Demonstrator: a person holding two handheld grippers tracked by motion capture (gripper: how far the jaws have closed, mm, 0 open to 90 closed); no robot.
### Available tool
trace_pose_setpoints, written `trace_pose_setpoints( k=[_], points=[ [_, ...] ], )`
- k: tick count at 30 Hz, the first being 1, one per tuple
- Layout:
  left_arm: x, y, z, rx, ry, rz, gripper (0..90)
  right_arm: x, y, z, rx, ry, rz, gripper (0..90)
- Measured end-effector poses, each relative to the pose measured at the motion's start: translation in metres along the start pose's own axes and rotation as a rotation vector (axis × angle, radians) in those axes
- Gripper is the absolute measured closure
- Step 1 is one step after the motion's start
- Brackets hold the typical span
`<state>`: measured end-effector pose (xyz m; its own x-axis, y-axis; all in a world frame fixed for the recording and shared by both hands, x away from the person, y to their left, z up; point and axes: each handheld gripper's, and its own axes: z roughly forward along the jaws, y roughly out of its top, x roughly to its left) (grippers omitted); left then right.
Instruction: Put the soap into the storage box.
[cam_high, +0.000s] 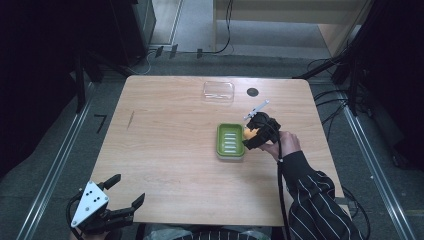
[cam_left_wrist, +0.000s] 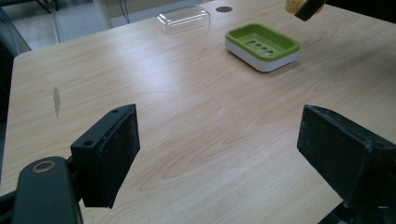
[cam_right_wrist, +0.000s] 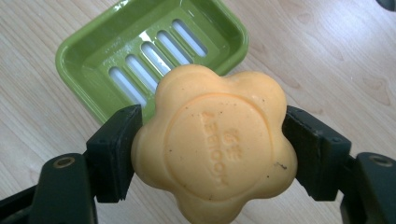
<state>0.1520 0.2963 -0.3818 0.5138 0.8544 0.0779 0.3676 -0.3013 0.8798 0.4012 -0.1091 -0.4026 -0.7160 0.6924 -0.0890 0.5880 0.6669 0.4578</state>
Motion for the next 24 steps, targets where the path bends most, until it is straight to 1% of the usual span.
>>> trace_pose_setpoints(
  k=[14, 19, 22, 23, 24],
  points=[
    [0.001, -0.002, -0.002, -0.006, 0.004, -0.004, 13.6, 0.006, 0.014, 0.000, -0.031, 0.003, -0.021, 26.4],
    [0.001, -0.003, -0.005, -0.007, 0.011, -0.008, 13.6, 0.010, 0.020, 0.004, -0.033, 0.009, -0.035, 26.4],
    [0.001, -0.004, -0.006, -0.004, 0.015, -0.009, 13.6, 0.013, 0.024, 0.006, -0.033, 0.014, -0.036, 26.4],
    [0.001, -0.004, -0.006, -0.004, 0.015, -0.010, 13.6, 0.012, 0.025, 0.007, -0.037, 0.014, -0.047, 26.3],
    [0.001, -0.004, -0.006, -0.004, 0.015, -0.010, 13.6, 0.013, 0.026, 0.007, -0.036, 0.012, -0.047, 26.4]
  ],
)
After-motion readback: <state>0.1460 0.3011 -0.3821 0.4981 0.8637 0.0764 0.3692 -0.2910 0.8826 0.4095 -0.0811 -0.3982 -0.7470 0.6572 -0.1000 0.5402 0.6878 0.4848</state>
